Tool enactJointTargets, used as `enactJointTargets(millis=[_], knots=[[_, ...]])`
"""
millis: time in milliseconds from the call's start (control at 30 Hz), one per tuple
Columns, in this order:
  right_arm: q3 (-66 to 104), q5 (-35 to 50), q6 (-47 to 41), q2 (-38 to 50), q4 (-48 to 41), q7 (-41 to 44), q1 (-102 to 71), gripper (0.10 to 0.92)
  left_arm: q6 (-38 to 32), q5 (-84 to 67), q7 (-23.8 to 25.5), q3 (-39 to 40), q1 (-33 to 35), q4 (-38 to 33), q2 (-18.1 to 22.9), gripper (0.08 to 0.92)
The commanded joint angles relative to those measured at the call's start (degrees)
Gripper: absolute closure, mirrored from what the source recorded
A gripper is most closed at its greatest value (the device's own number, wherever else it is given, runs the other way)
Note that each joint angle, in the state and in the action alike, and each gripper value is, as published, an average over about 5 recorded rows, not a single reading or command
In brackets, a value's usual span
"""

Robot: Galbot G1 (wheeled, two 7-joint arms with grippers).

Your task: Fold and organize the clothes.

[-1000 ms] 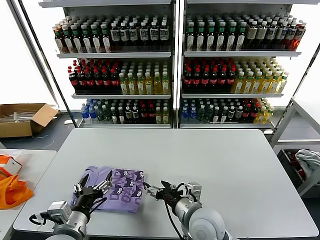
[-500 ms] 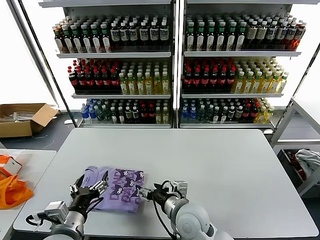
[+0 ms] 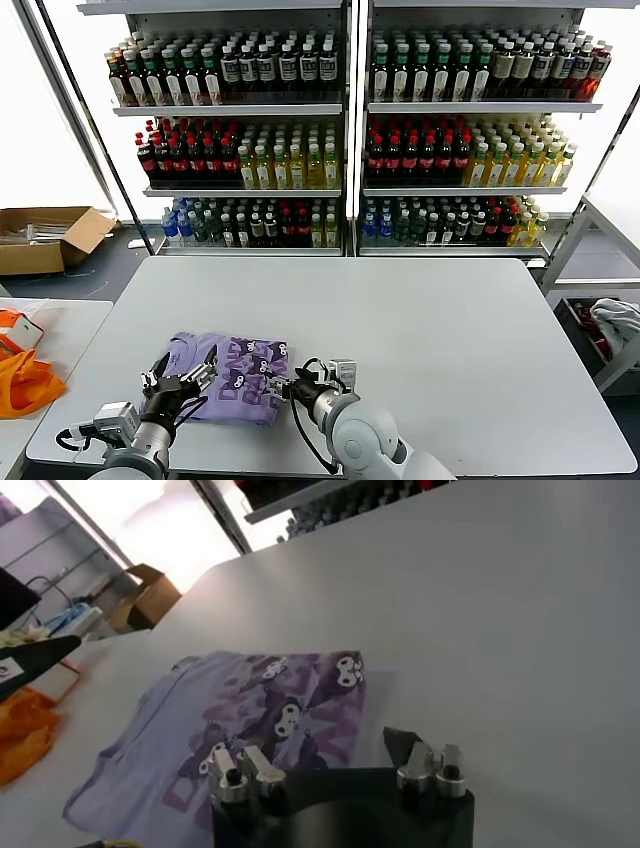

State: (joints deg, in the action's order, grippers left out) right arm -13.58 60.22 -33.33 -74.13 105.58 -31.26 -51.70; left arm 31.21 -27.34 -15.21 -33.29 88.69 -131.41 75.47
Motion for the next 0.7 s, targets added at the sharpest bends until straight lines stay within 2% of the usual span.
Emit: enactJointTargets(millis=[33,533,633,700], knots=[[-0.97,-0.23,-0.09,-0.94,-1.44,-0.56,1.05,0.421,0.11,-0.11,0.03,0.1,-0.28,0.19,0.06,0.177],[-0.69,-1.98,-0.13,-0.13,-1.09,-0.52,1.0,0.853,0.07,-0.05,-0.04,0.28,-0.33,0.05,0.76,0.177],[0.18,-2.7,-0.15,1.18,0.08,-0.01,0.56,0.911,0.04,0.0,-0.04,0.24,-0.25,-0.16,0.88,0.177],[1.04,-3.01,-0.18,2.85,1.36,0.55,0.27,0.919,0.0,0.03,-0.03,0.22,-0.15,-0.35,0.92,0.177]])
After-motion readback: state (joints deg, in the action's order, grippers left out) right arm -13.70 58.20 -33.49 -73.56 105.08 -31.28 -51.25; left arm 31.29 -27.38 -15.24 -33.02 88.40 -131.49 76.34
